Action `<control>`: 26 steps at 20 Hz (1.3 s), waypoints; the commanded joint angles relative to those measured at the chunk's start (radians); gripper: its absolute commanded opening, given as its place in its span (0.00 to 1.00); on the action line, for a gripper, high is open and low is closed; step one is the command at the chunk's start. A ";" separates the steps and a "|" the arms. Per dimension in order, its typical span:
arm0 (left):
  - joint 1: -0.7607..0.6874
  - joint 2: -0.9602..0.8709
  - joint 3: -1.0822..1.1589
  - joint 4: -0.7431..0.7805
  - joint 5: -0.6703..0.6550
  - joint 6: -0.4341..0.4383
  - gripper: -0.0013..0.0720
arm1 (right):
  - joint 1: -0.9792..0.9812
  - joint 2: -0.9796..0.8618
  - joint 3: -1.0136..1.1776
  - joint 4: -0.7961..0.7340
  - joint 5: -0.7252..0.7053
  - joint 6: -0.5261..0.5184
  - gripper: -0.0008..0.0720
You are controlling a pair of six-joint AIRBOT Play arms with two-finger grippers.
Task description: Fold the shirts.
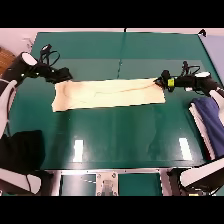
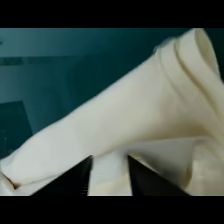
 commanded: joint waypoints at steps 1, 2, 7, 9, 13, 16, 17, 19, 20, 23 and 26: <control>0.000 -0.069 0.081 0.002 0.079 0.030 0.98 | -0.026 -0.085 0.122 0.060 0.029 -0.036 0.56; 0.007 -0.066 0.104 0.039 0.061 0.029 0.98 | -0.051 -0.085 0.152 0.046 0.073 -0.051 0.56; 0.045 -0.064 0.200 0.072 -0.079 -0.054 0.85 | -0.188 -0.090 0.195 -0.099 0.292 -0.053 0.72; 0.045 -0.064 0.204 0.070 -0.128 -0.047 0.07 | -0.208 -0.104 0.193 -0.180 0.341 -0.053 0.72; 0.041 -0.066 0.203 0.029 -0.205 -0.046 0.05 | -0.192 -0.167 0.193 -0.193 0.365 -0.053 0.72; 0.040 -0.068 0.203 -0.023 -0.272 -0.046 0.05 | -0.146 -0.227 0.193 -0.191 0.365 -0.053 0.72; 0.040 -0.068 0.203 -0.035 -0.288 -0.046 0.05 | -0.128 -0.245 0.193 -0.179 0.364 -0.054 0.70; 0.018 -0.068 0.203 -0.037 -0.293 -0.040 0.05 | -0.100 -0.265 0.196 -0.138 0.363 -0.079 0.52; -0.006 -0.068 0.203 -0.037 -0.290 -0.022 0.05 | -0.090 -0.265 0.201 -0.116 0.364 -0.085 0.24; -0.116 -0.079 0.203 -0.037 -0.211 -0.019 0.05 | -0.079 -0.252 0.271 -0.092 0.464 -0.068 0.04; -0.253 -0.130 0.203 -0.039 -0.125 -0.021 0.05 | -0.075 -0.166 0.366 -0.092 0.614 -0.048 0.04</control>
